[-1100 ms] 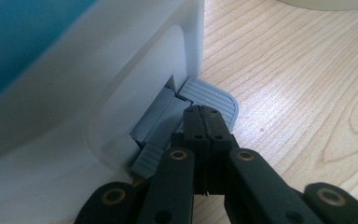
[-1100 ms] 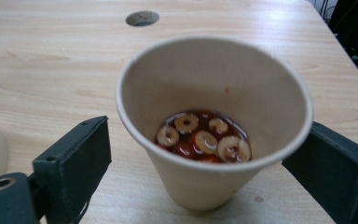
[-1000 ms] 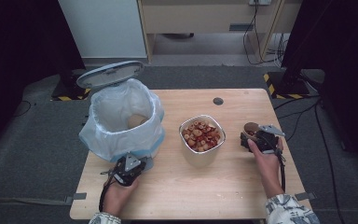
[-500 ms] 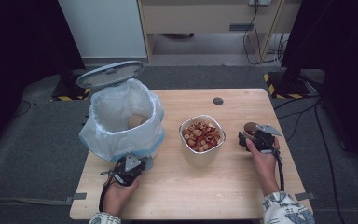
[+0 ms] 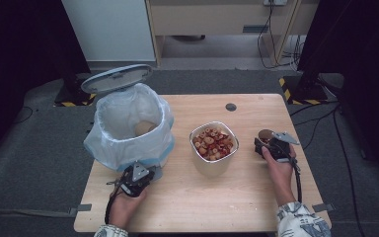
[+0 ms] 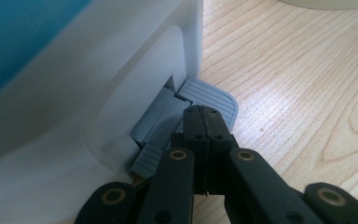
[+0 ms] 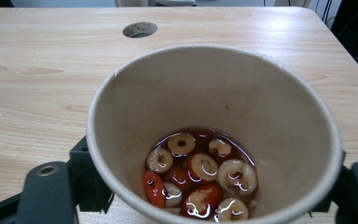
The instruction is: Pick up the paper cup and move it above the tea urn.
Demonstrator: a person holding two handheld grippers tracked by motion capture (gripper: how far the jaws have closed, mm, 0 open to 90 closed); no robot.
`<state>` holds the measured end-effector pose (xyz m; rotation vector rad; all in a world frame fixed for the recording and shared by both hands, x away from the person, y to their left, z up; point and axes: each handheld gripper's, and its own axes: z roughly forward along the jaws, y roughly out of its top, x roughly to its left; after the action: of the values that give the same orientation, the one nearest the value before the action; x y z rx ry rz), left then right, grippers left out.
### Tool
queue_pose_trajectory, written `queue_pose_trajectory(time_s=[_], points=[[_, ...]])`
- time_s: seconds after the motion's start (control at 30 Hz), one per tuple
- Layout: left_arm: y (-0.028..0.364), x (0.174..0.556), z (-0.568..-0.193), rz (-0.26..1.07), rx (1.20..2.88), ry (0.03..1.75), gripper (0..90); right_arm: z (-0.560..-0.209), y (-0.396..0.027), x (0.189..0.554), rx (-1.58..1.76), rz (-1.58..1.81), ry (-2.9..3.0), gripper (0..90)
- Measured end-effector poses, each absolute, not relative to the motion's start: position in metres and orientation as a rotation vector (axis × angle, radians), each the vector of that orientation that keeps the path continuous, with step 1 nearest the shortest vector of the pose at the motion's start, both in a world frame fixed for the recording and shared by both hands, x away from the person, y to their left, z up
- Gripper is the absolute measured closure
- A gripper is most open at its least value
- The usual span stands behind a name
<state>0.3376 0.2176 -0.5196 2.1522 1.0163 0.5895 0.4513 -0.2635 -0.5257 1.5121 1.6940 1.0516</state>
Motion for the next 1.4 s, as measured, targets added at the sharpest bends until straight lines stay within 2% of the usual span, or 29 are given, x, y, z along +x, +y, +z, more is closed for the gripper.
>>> queue_pose_trajectory(time_s=[0.47, 0.87, 1.4], points=[[0.218, 0.338, -0.520, 0.589, 2.151, 1.018, 89.4, -0.514, -0.269, 0.447, 1.437, 1.092, 1.743, 28.9], [0.217, 0.338, -0.519, 0.588, 2.151, 1.020, 89.4, -0.470, -0.280, 0.444, 1.374, 1.101, 1.797, 29.6], [0.218, 0.338, -0.520, 0.587, 2.150, 1.020, 89.4, -0.432, -0.287, 0.454, 1.323, 1.112, 1.835, 29.7]])
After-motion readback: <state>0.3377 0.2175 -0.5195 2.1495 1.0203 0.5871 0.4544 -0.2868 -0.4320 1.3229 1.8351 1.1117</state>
